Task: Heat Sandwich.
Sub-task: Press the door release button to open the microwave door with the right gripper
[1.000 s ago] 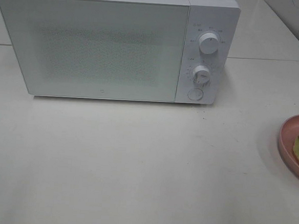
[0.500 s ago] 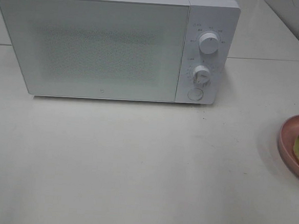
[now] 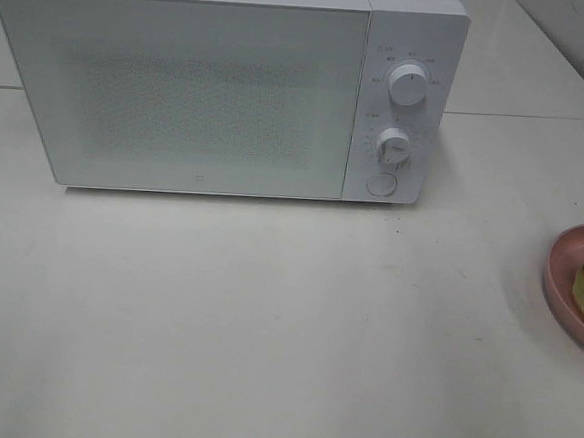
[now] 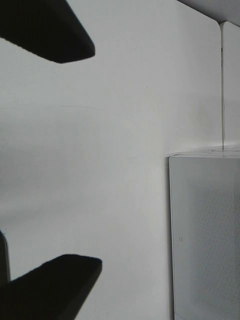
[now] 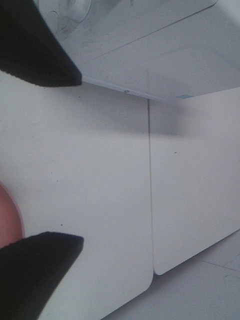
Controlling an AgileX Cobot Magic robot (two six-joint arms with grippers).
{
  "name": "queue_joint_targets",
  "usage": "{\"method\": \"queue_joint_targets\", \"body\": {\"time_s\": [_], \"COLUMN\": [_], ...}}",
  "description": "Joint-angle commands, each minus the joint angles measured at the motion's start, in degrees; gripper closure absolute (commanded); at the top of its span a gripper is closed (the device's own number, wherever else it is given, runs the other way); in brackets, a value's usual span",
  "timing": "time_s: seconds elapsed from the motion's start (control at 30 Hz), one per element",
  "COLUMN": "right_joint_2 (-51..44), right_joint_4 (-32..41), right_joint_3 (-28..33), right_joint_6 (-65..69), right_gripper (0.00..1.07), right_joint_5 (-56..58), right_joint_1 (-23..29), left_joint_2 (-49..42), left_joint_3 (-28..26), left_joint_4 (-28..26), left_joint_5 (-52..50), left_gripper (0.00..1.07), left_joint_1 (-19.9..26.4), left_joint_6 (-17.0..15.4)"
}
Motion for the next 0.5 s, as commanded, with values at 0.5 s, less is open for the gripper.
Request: {"method": "queue_joint_targets", "body": {"time_s": [0.5], "right_joint_2": [11.5], "right_joint_4": [22.8], "right_joint_3": [10.3], "right_joint_6": [-17.0], "right_gripper": [0.31], "right_joint_5": [-29.9], "right_joint_1": [19.7], "left_joint_2": [-1.5], "left_joint_3": [0.2], "left_joint_4": [-0.4], "left_joint_5": [-0.8], "left_gripper": [0.05], "left_joint_1": [-0.1], "left_joint_6": [-0.3]}}
